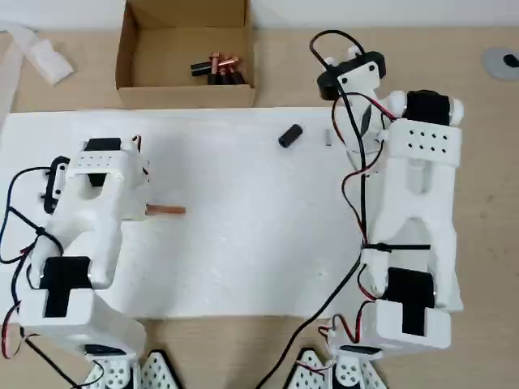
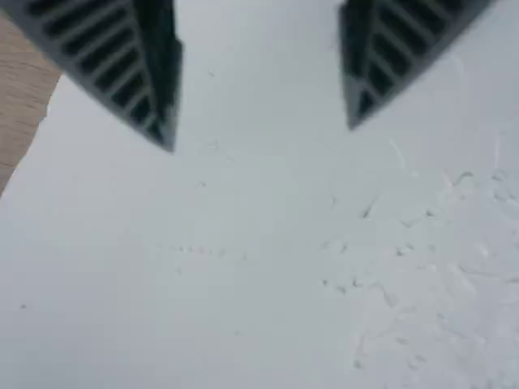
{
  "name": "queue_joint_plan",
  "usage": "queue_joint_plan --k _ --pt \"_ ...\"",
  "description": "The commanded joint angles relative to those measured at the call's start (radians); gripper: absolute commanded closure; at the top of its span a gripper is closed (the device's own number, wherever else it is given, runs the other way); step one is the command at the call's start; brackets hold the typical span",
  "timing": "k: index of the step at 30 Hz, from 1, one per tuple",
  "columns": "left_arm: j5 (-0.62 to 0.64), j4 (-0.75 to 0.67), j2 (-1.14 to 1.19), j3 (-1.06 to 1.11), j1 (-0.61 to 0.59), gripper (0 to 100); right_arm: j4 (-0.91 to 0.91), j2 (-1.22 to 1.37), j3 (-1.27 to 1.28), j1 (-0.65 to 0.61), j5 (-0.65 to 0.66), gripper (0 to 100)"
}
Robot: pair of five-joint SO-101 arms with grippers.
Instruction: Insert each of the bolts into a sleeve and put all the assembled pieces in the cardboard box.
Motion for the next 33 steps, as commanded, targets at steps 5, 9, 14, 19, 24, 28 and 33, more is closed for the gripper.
queue_joint_plan --k 5,9,14,19,24,28,33 --pt "-0.252 0.169 0.004 -0.232 -0.041 99 0.009 -0.059 -0.019 -0.024 -0.095 83.1" --pt "-0.396 0.446 0.013 -0.583 -0.017 99 0.017 -0.051 -0.061 -0.104 -0.238 83.1" --pt "-0.657 0.595 0.007 -0.931 -0.021 99 0.014 -0.05 -0.128 -0.285 -0.443 83.0" --pt "-1.051 0.618 0.005 -1.049 -0.023 100 -0.097 -0.042 -0.125 -0.361 -0.755 83.0" --pt "-1.315 0.64 0.004 -1.049 -0.025 100 -0.172 0.054 -0.087 -0.343 -0.937 82.9" --pt "-1.321 0.641 -0.045 -1.085 -0.025 100 -0.244 0.182 -0.085 -0.343 -1.005 82.9" --pt "-1.458 0.641 -0.134 -1.105 0.018 100 -0.318 0.312 -0.087 -0.343 -1.042 82.9"
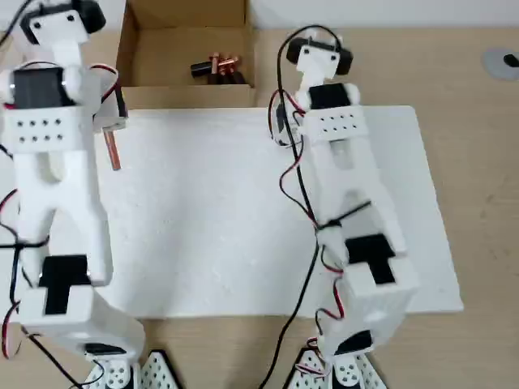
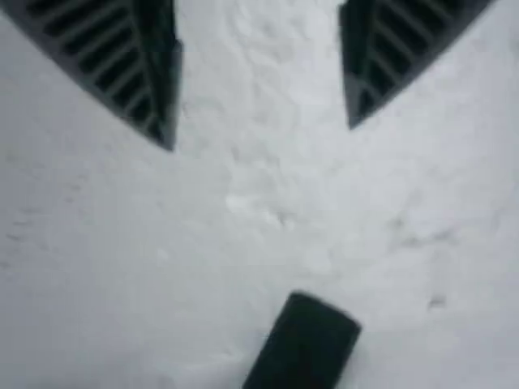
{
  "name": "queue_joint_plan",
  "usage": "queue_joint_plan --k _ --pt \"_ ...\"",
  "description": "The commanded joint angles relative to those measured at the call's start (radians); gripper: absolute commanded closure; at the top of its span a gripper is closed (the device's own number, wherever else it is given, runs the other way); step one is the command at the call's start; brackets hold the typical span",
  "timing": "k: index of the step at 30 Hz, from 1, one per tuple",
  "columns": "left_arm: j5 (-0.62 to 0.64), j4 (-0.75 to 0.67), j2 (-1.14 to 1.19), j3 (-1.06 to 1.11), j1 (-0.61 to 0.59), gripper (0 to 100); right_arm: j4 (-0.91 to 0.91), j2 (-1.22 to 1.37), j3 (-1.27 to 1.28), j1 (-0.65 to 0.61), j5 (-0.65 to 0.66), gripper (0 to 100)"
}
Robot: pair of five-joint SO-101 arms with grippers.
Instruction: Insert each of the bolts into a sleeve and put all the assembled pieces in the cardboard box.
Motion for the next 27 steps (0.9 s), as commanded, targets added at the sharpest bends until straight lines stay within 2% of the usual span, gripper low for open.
queue_joint_plan --k 1,11,16,21,27 --pt "-0.092 0.005 -0.114 -0.054 0.044 100 -0.044 0.045 -0.015 -0.002 -0.023 82.9" --pt "-0.104 0.005 -0.266 -0.052 0.14 100 -0.046 0.14 -0.051 0.002 -0.017 82.9" --pt "-0.104 0.005 -0.302 -0.04 0.146 100 -0.041 0.145 -0.051 0.002 -0.017 81.0" --pt "-0.104 0.005 -0.352 0.086 0.14 99 -0.038 0.145 -0.051 -0.002 -0.018 71.0" --pt "-0.104 0.003 -0.466 0.262 0.146 99 -0.032 0.147 -0.134 -0.004 -0.025 69.8"
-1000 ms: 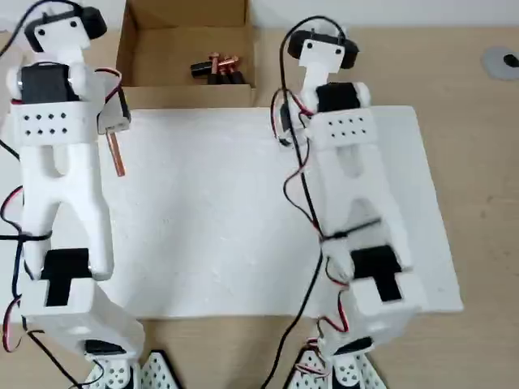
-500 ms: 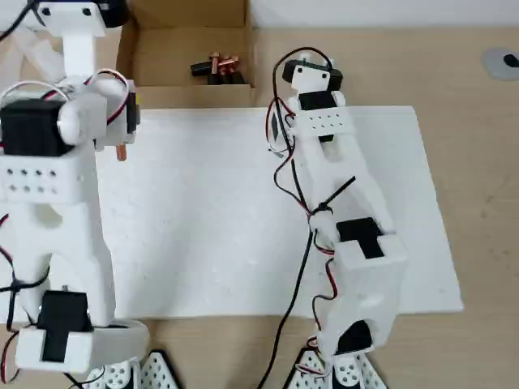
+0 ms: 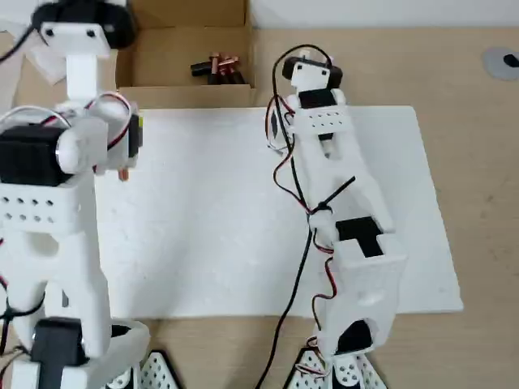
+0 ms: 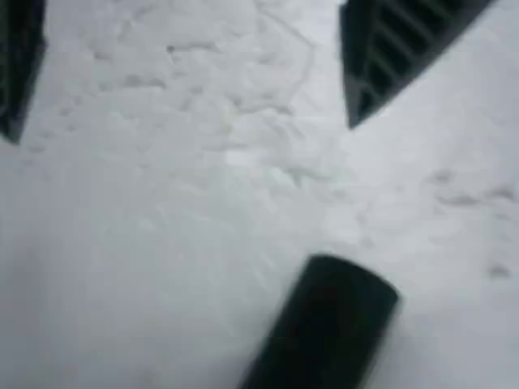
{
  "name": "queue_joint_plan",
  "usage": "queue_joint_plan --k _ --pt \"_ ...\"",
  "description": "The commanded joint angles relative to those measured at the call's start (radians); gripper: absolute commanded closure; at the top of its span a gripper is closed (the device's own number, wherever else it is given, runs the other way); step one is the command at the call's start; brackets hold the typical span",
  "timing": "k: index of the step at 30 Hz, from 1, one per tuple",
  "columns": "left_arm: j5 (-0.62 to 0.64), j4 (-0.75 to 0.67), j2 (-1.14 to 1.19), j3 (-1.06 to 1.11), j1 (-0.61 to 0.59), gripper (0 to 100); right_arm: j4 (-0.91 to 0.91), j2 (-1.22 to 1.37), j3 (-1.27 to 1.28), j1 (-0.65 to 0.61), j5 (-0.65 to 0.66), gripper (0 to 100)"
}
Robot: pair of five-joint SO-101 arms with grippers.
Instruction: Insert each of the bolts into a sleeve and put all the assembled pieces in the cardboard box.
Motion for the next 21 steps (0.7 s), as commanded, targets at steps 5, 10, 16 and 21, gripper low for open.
queue_joint_plan --k 5,10,16,21 --pt "-0.008 0.0 -0.16 0.153 0.012 99 -0.002 0.001 -0.163 -0.005 -0.052 69.8" --pt "-0.041 -0.02 -0.232 0.233 0.008 99 -0.032 0.013 -0.171 -0.005 -0.172 69.9" --pt "-0.069 -0.037 -0.303 0.301 0.011 99 -0.081 0.114 -0.179 -0.005 -0.272 69.9" --pt "-0.069 -0.041 -0.331 0.324 0.006 99 -0.126 0.185 -0.18 -0.004 -0.304 69.9"
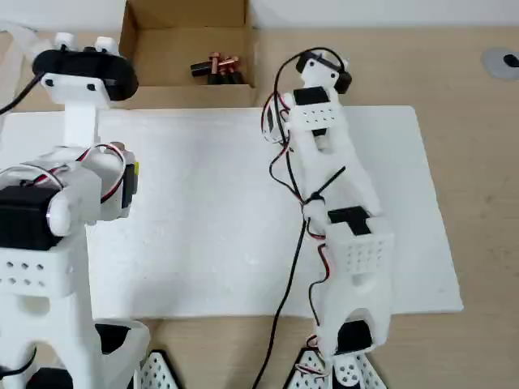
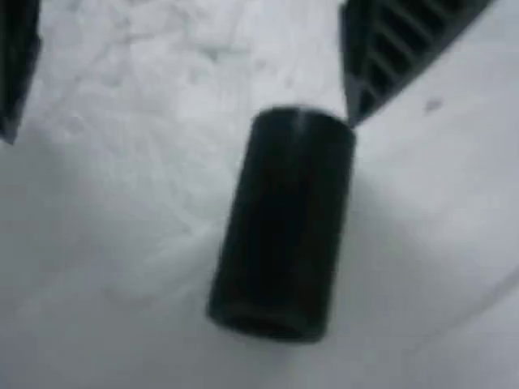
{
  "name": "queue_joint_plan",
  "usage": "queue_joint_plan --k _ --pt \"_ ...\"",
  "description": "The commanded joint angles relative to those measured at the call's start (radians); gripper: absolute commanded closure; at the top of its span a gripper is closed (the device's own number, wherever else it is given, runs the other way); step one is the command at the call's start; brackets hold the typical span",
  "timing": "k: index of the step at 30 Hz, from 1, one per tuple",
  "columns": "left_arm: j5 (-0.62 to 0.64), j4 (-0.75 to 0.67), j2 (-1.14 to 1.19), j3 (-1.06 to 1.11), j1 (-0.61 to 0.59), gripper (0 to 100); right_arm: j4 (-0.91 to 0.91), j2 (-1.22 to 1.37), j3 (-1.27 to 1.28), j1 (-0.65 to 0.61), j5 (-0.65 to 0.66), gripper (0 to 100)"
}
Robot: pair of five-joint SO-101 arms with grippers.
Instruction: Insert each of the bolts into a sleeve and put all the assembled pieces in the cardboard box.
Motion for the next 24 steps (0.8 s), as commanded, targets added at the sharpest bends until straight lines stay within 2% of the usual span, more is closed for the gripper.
queue_joint_plan --k 1,19,24 --pt "-0.003 -0.021 -0.036 0.008 0.006 99 -0.041 0.018 -0.058 -0.002 -0.015 69.9" --pt "-0.003 -0.021 -0.039 0.018 0.006 99 -0.075 0.039 -0.074 0.068 -0.014 70.1" --pt "-0.003 -0.021 -0.039 0.018 0.006 99 -0.068 0.039 -0.071 0.097 -0.005 81.6"
